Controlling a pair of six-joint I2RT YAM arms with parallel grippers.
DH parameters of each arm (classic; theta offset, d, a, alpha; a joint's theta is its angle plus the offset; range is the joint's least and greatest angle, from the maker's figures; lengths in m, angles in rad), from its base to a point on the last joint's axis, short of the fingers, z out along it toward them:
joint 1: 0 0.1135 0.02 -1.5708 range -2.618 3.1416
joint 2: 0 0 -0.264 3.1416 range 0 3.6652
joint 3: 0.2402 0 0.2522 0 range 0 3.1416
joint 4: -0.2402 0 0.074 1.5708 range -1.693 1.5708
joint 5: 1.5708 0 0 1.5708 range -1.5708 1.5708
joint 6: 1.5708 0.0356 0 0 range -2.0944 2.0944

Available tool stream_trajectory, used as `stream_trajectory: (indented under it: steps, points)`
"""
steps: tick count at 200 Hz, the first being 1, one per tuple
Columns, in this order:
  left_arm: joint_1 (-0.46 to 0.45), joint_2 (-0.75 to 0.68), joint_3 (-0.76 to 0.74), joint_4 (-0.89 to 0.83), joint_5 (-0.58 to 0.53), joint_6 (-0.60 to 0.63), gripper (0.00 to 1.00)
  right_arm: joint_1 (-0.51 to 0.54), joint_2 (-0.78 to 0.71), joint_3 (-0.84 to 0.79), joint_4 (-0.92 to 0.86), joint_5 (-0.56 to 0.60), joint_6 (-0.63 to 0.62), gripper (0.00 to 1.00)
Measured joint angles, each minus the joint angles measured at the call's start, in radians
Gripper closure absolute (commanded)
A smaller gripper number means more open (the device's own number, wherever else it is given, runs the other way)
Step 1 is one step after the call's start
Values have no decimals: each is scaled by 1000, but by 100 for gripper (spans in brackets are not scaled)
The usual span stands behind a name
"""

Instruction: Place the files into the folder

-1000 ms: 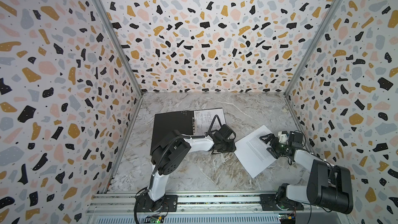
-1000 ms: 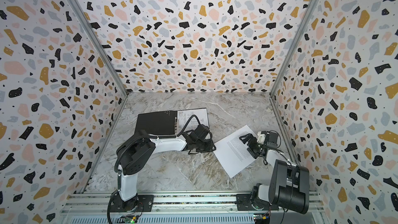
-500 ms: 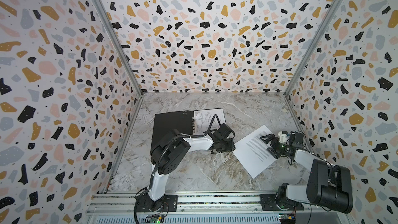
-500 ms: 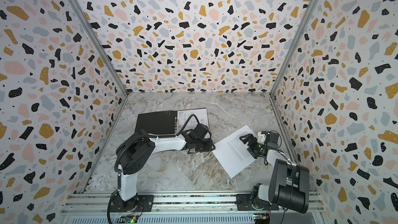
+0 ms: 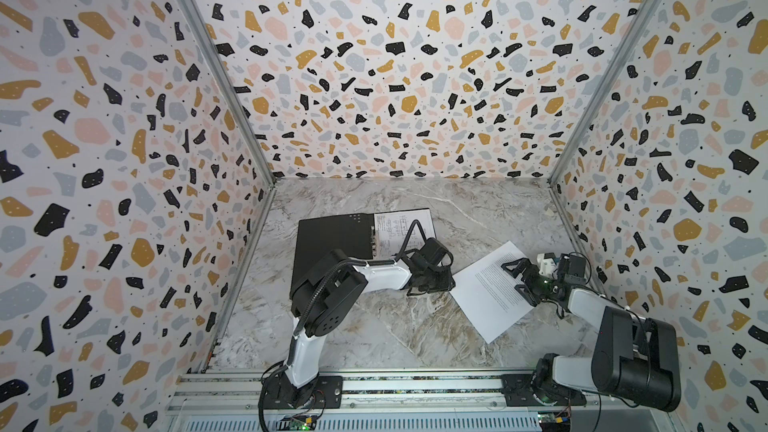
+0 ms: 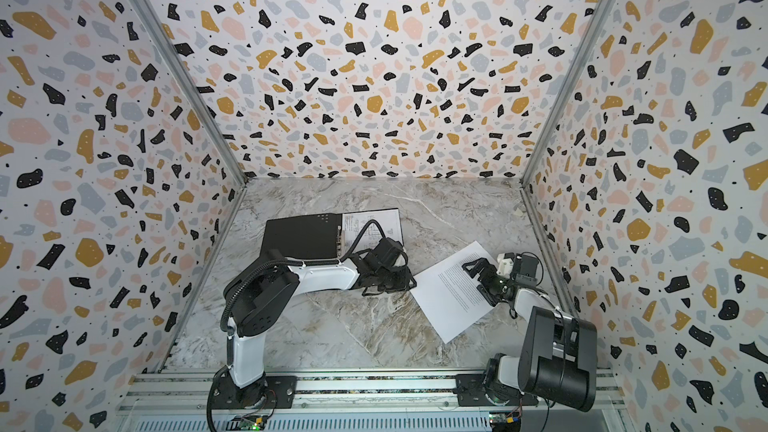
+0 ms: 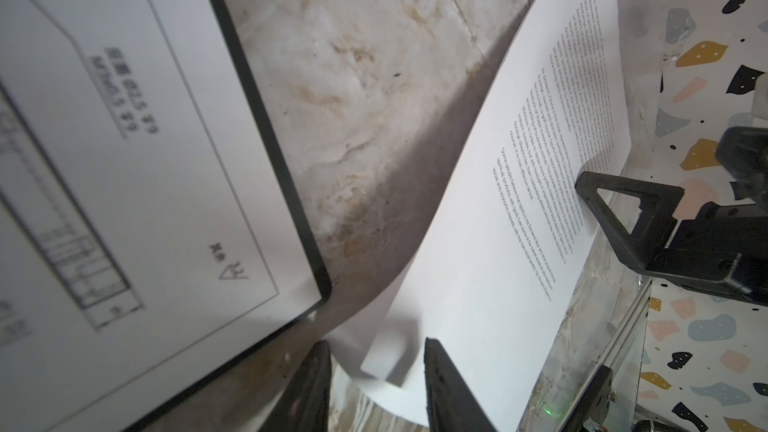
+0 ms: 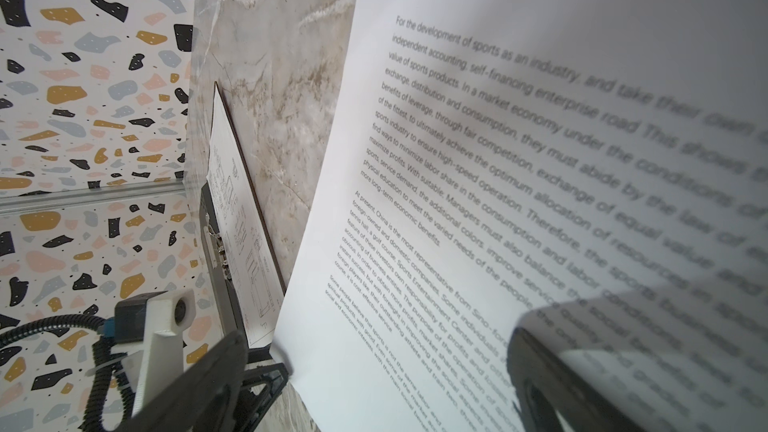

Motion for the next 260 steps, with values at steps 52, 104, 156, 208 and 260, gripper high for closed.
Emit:
stream_trajectory:
  steps: [52, 104, 156, 208, 260]
  points:
    - [0, 0, 0, 0, 0, 1, 65, 0, 0, 0, -2, -2, -5, 1]
    - [0, 0, -9, 48, 27, -11, 60, -2, 2, 0, -2, -6, -19, 1]
    - [0, -1, -13, 80, 49, -25, 56, -2, 2, 0, -5, -6, -26, 1]
    - [0, -1, -13, 79, 48, -26, 50, -2, 2, 0, -10, -6, -35, 1]
    - [0, -2, -13, 68, 45, -25, 42, -2, 2, 0, -13, -6, -38, 1]
